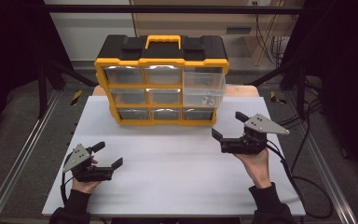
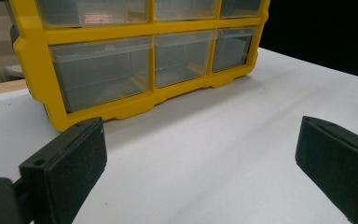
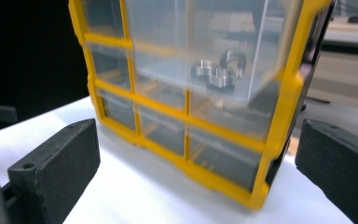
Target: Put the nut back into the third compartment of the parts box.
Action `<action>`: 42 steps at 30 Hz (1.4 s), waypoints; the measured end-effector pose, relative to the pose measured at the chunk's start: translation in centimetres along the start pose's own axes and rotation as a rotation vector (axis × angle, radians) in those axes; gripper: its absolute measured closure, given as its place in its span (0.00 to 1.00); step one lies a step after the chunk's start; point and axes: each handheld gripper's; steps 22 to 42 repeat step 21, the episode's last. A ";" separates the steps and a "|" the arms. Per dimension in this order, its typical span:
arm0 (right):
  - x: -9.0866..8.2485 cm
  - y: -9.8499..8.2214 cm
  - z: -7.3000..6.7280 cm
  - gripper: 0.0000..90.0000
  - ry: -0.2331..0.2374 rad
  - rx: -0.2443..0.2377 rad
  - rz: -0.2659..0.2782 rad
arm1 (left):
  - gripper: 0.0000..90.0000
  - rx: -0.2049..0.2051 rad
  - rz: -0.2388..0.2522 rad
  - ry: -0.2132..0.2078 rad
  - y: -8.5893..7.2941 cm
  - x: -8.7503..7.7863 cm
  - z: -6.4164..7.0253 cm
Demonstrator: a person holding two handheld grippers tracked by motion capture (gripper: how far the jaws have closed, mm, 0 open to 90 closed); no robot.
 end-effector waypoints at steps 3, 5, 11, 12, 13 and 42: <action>-0.5 -1.7 0.2 0.01 0.010 0.016 -0.001 | 0.02 0.001 0.000 0.000 0.0 0.0 0.0; -0.9 -2.6 0.4 0.01 0.012 0.027 0.001 | 0.02 0.002 0.000 0.001 0.0 0.0 0.0; -2.2 -5.3 0.9 0.01 0.015 0.043 -0.022 | 0.02 0.006 0.001 0.004 -0.1 0.1 0.1; -2.5 -5.7 1.1 0.01 0.013 0.048 -0.028 | 0.02 0.008 0.002 0.004 -0.1 0.1 0.1; -2.8 -6.1 1.3 0.01 0.009 0.057 -0.032 | 0.02 0.008 0.002 0.004 -0.1 0.1 0.1; -3.9 -8.8 2.3 0.01 -0.004 0.070 -0.081 | 0.02 0.013 0.004 0.004 -0.2 0.1 0.2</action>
Point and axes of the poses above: each handheld gripper's, and its own axes: x roughly forward along the jaws, y roughly out of its top, z roughly to its right, and after that the axes turned 9 degrees about z, right-handed
